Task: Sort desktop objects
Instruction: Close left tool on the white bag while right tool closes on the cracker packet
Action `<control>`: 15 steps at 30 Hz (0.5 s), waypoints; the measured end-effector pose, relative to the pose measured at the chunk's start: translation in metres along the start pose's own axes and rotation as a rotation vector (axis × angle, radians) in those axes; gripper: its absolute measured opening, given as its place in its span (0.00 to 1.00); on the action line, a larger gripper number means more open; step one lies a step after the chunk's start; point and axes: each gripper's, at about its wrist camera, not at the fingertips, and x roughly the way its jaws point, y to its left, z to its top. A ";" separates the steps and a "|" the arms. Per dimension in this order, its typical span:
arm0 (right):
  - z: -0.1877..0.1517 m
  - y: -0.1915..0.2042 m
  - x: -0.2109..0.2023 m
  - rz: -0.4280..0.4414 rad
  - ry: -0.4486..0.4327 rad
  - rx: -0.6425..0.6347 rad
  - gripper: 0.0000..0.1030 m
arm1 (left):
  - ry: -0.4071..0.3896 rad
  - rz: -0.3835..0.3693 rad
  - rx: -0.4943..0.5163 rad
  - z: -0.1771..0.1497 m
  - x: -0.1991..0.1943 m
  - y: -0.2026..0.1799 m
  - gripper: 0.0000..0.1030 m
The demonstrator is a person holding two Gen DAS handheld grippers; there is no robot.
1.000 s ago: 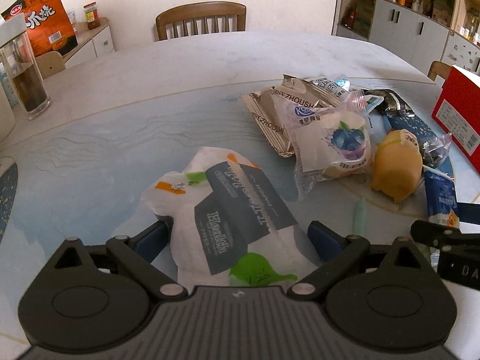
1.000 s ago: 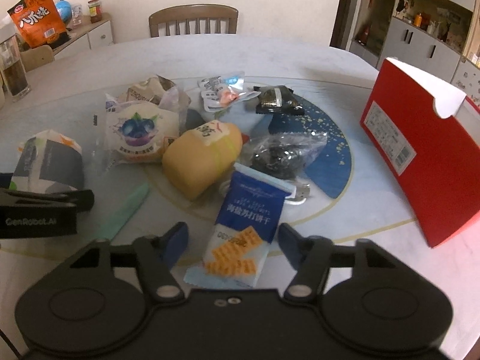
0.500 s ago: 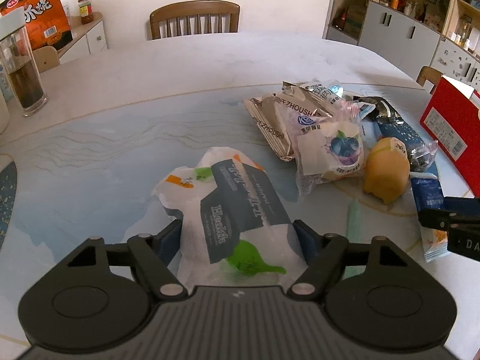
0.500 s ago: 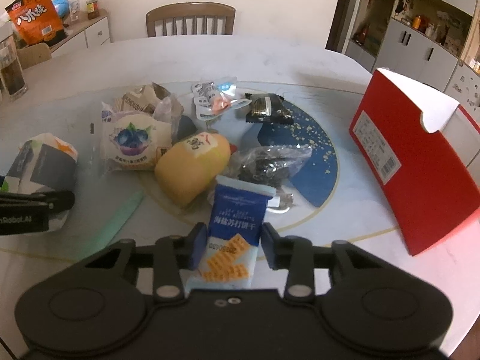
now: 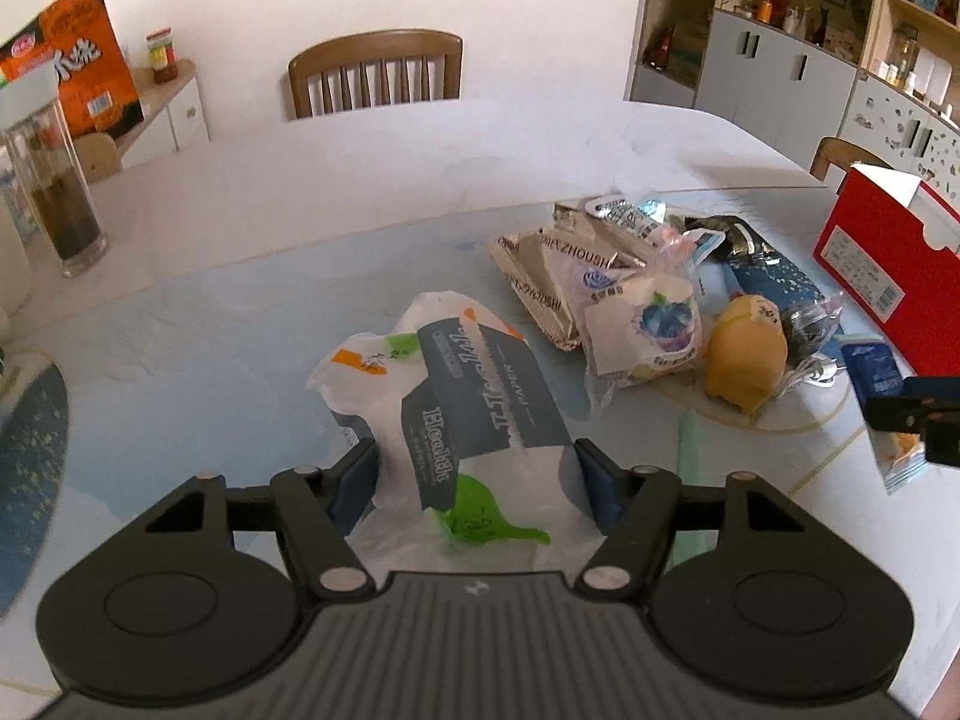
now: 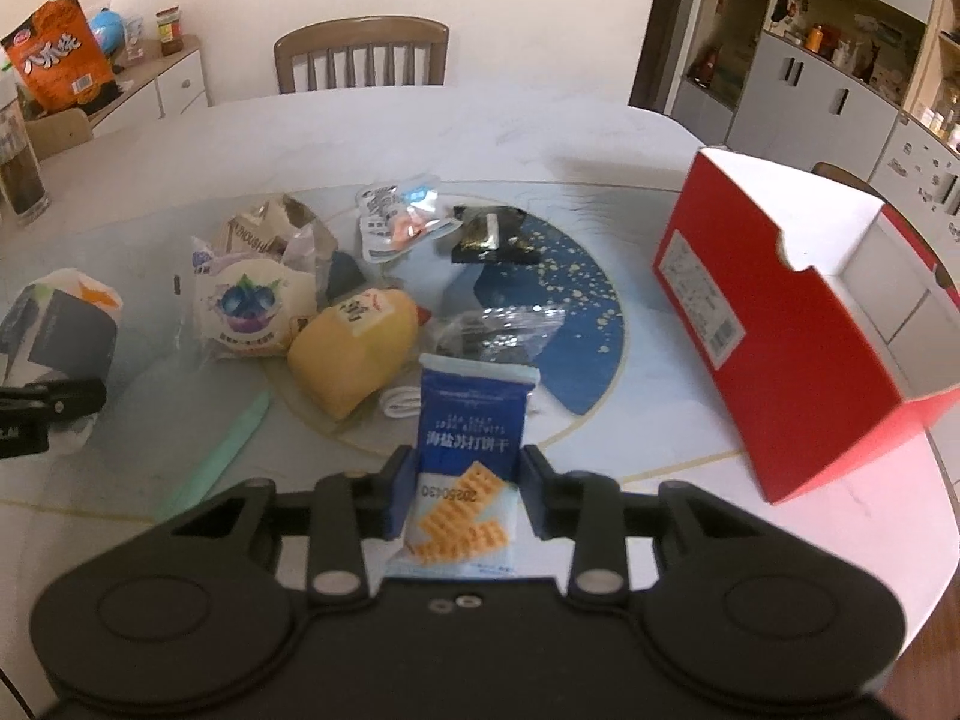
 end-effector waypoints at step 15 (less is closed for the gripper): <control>0.024 -0.051 -0.042 0.042 -0.060 0.095 0.35 | -0.128 -0.019 0.051 0.046 -0.044 -0.041 0.67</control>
